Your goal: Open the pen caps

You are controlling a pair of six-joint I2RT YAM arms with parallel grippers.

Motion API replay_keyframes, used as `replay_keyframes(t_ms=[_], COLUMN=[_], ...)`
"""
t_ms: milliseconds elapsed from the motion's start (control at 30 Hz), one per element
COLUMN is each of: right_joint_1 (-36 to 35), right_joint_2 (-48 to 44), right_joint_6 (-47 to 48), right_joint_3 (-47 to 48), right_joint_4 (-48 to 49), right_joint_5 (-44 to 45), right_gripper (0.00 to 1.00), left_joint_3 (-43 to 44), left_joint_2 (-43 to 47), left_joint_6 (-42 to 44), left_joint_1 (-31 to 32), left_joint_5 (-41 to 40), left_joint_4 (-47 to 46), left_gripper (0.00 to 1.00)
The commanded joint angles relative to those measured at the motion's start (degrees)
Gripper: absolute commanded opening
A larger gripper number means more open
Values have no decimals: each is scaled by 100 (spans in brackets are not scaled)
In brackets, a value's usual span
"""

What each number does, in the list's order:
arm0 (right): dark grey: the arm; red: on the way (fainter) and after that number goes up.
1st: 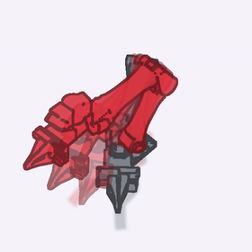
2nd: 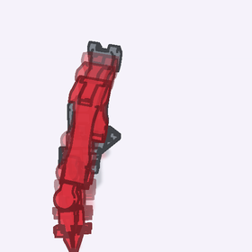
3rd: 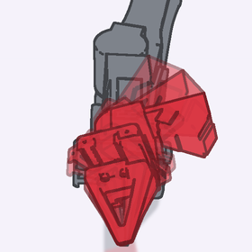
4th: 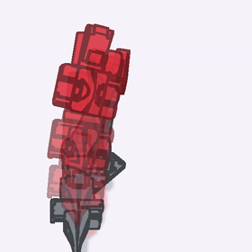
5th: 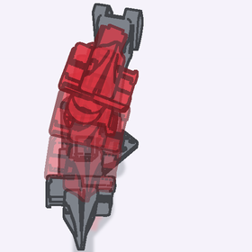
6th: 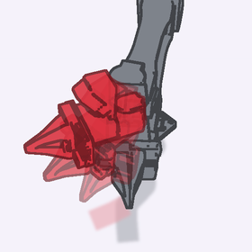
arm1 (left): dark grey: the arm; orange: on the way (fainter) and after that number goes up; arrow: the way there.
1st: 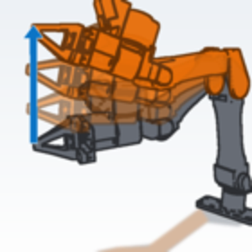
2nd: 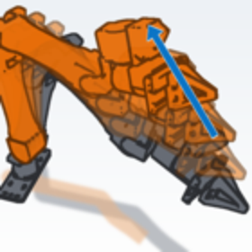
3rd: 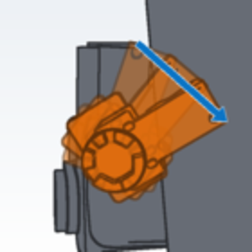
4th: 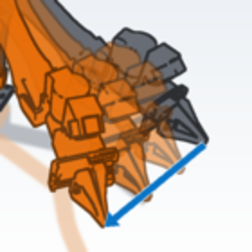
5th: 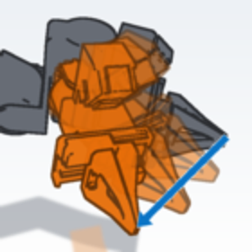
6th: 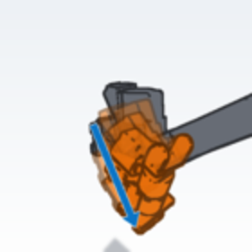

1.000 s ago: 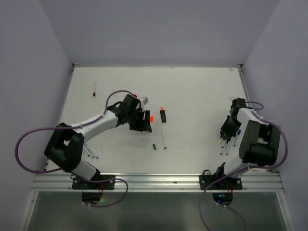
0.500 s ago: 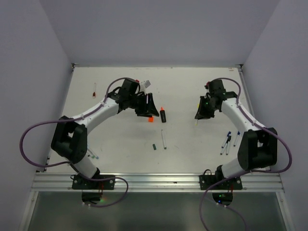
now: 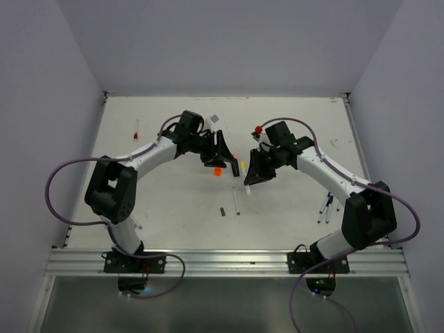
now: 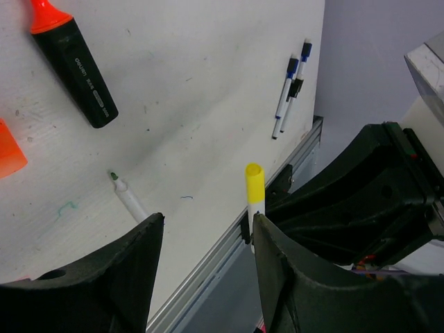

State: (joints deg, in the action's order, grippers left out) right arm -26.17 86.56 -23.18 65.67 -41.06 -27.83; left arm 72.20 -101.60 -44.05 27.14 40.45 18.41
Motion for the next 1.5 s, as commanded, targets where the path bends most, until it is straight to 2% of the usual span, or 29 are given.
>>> replay_keyframes(t_ms=[0, 433, 600, 900, 933, 1000, 1067, 1100, 1133, 1200, 1267, 1333, 1367, 1400, 1433, 1467], right_joint_1=[-142, -371, -432, -512, -520, -529, -538, -538, -538, -547, -555, -590, -599, -617, -678, -722], right_joint_2=[9, 440, 458, 467, 475, 501, 537, 580, 616, 686, 791, 897, 932, 959, 967, 933], right_joint_6=[-187, -433, -494, -556, -556, -565, -591, -635, -670, -697, -705, -706, -697, -679, -662, -635], right_joint_3=[245, 508, 491, 438, 447, 455, 438, 455, 473, 569, 631, 719, 745, 763, 772, 755], right_joint_4=[308, 678, 740, 810, 810, 819, 880, 976, 1003, 1029, 1030, 1030, 1012, 925, 872, 811], right_joint_5=[-372, -547, -539, -548, -556, -522, -539, -530, -486, -381, -328, -319, -319, -284, -179, -126], right_gripper=[0, 0, 0, 0, 0, 1, 10, 19, 23, 30, 31, 27, 21, 4, 0, 0], left_joint_3=[233, 241, 233, 224, 224, 224, 215, 198, 163, 119, 22, -40, -75, -92, -101, -127], left_joint_2=[-70, -237, -272, -316, -316, -308, -281, -238, -229, -176, -141, -97, -97, -79, -70, -62], left_joint_6=[-297, -385, -341, -271, -262, -262, -270, -279, -323, -393, -542, -700, -745, -789, -902, -973], left_joint_1=[55, 248, 248, 248, 248, 248, 257, 248, 257, 257, 248, 248, 257, 240, 231, 205], left_joint_5=[253, 253, 262, 227, 236, 244, 253, 253, 262, 297, 367, 429, 429, 429, 420, 412], left_joint_4=[-250, -365, -303, -277, -277, -268, -251, -251, -251, -329, -478, -601, -637, -646, -664, -751], left_gripper=[57, 59, 53, 20, 11, 0, 0, 0, 0, 0, 0, 0, 0, 0, 0, 0])
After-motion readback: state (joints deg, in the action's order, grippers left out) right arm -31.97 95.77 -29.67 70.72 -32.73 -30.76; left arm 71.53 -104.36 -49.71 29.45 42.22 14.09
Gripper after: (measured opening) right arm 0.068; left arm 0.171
